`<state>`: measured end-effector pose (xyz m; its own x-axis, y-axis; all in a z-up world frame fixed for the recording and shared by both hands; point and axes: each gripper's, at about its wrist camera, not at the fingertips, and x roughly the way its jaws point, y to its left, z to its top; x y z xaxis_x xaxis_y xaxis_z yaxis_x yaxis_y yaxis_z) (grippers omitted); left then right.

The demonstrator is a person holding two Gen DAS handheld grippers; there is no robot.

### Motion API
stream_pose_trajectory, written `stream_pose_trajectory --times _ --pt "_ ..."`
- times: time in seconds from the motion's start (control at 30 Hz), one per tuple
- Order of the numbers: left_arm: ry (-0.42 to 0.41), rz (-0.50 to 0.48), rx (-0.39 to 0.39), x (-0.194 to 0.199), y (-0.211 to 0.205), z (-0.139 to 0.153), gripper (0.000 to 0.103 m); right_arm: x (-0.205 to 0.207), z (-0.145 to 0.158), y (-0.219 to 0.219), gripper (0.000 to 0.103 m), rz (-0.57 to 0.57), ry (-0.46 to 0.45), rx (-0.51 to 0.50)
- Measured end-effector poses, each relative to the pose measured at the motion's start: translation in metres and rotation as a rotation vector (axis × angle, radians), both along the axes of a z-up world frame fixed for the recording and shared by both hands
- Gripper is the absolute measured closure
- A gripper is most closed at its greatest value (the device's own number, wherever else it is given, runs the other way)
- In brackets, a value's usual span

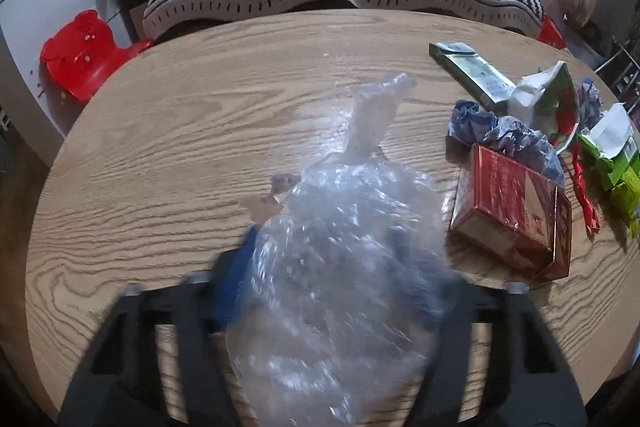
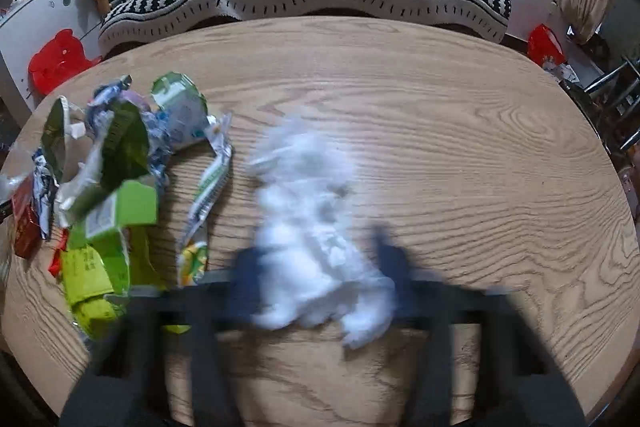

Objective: Collect trash
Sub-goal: 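Grasp the clear plastic bag with the left tool while the right tool grasps the white tissue, then carry the plastic bag and tissue to the black bin and open both tools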

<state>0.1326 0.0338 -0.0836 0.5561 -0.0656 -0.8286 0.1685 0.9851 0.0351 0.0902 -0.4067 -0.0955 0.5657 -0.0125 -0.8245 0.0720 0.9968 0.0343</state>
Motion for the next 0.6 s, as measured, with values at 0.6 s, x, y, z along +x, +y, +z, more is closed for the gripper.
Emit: stream_pose_trajectory --times 0.6 --pt "-0.052 0.064 0.006 -0.026 0.008 0.04 0.093 -0.066 0.057 0.016 0.087 -0.032 -0.097 0.009"
